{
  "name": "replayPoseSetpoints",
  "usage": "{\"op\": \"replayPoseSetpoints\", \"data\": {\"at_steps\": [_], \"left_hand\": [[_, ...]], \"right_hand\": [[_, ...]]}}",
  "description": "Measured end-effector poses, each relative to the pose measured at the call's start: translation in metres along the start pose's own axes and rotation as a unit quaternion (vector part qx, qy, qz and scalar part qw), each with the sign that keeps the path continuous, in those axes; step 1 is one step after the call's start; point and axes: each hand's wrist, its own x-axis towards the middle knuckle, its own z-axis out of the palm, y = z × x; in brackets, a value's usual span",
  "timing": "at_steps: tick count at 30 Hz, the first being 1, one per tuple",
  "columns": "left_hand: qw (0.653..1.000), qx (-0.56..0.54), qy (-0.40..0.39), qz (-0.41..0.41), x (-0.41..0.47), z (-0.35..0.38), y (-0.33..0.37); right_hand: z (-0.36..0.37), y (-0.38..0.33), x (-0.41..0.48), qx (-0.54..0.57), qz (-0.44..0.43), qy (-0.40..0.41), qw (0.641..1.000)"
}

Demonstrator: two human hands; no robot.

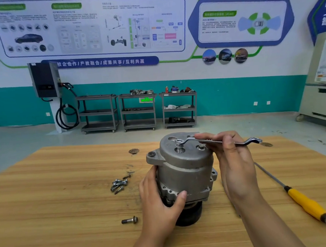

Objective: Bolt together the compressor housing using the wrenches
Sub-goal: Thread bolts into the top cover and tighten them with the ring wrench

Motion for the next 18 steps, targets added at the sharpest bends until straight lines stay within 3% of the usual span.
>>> {"op": "replayPoseSetpoints", "data": {"at_steps": [10, 14, 18], "left_hand": [[1.000, 0.007, 0.011, 0.004, 0.001, -0.001, 0.004], [1.000, 0.018, 0.004, 0.001, 0.001, 0.000, 0.004], [1.000, 0.024, 0.004, 0.002, 0.001, 0.000, 0.006]], "right_hand": [[0.000, -0.007, -0.006, -0.011, -0.011, -0.033, 0.999], [0.001, -0.009, -0.008, -0.046, -0.028, -0.020, 0.998], [0.003, -0.011, -0.018, -0.121, -0.061, -0.059, 0.989]]}}
